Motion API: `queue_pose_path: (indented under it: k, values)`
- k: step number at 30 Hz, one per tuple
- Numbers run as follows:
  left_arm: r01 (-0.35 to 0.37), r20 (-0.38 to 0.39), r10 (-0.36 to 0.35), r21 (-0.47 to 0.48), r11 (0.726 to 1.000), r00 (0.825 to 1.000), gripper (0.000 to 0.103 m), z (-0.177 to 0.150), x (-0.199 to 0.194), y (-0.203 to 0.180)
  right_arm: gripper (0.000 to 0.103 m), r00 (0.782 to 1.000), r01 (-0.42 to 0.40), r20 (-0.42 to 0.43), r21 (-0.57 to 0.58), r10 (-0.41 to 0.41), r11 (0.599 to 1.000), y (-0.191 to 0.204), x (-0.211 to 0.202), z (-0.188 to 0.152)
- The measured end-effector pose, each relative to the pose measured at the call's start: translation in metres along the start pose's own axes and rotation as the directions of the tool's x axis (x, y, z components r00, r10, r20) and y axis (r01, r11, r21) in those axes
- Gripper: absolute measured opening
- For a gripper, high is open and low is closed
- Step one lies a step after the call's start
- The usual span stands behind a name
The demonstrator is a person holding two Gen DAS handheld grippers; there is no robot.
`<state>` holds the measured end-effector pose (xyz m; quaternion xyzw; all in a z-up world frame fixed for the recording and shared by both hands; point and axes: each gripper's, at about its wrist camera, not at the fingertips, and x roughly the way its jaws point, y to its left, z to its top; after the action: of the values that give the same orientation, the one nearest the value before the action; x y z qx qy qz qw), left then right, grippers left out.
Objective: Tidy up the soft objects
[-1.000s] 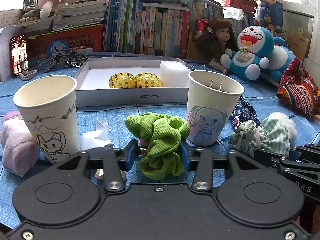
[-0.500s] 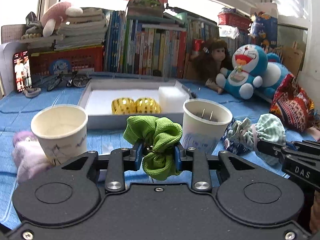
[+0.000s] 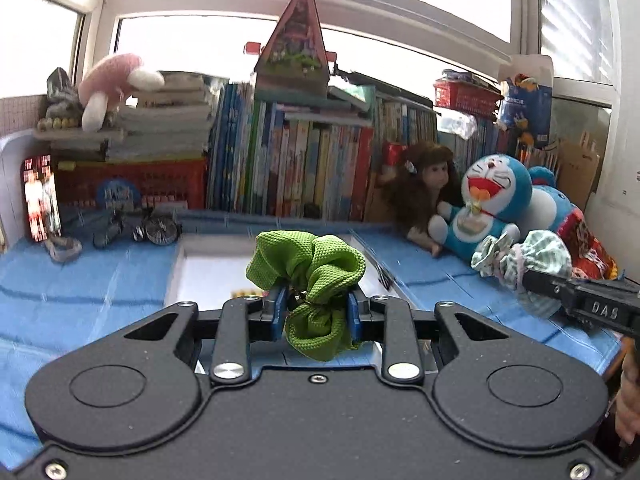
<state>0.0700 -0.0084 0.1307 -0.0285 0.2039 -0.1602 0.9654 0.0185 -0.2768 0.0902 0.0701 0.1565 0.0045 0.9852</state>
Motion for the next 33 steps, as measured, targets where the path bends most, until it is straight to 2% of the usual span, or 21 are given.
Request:
queue_pose_path:
  k: [6, 8, 13, 20, 25, 29, 33]
  values:
    - [-0.032, -0.008, 0.032, 0.021, 0.999, 0.999, 0.027, 0.044, 0.014, 0.018, 0.022, 0.999, -0.041, -0.017, 0.021, 0.041, 0.999, 0.001, 0.026, 0.037]
    - [-0.042, -0.052, 0.043, 0.023, 0.999, 0.998, 0.027, 0.055, 0.026, 0.024, 0.022, 0.997, -0.049, -0.051, 0.035, 0.051, 0.998, 0.003, 0.042, 0.047]
    - [-0.085, -0.169, 0.077, -0.044, 0.995, 0.983, 0.027, 0.068, 0.062, 0.048, 0.022, 0.984, -0.052, -0.167, 0.106, 0.069, 0.993, 0.005, 0.085, 0.057]
    - [-0.122, -0.351, 0.072, -0.123, 0.985, 0.934, 0.027, 0.063, 0.116, 0.082, 0.022, 0.943, -0.016, -0.323, 0.198, 0.081, 0.980, 0.003, 0.140, 0.048]
    - [-0.172, -0.403, 0.107, -0.128, 0.977, 0.909, 0.027, 0.056, 0.146, 0.095, 0.022, 0.915, -0.003, -0.391, 0.243, 0.101, 0.970, 0.003, 0.166, 0.041]
    - [-0.185, -0.457, 0.095, -0.156, 0.970, 0.884, 0.027, 0.049, 0.168, 0.103, 0.021, 0.899, 0.022, -0.430, 0.246, 0.089, 0.969, 0.007, 0.185, 0.035]
    - [-0.211, -0.500, 0.101, -0.170, 0.963, 0.860, 0.027, 0.041, 0.181, 0.108, 0.021, 0.875, 0.028, -0.468, 0.309, 0.126, 0.951, 0.006, 0.200, 0.031]
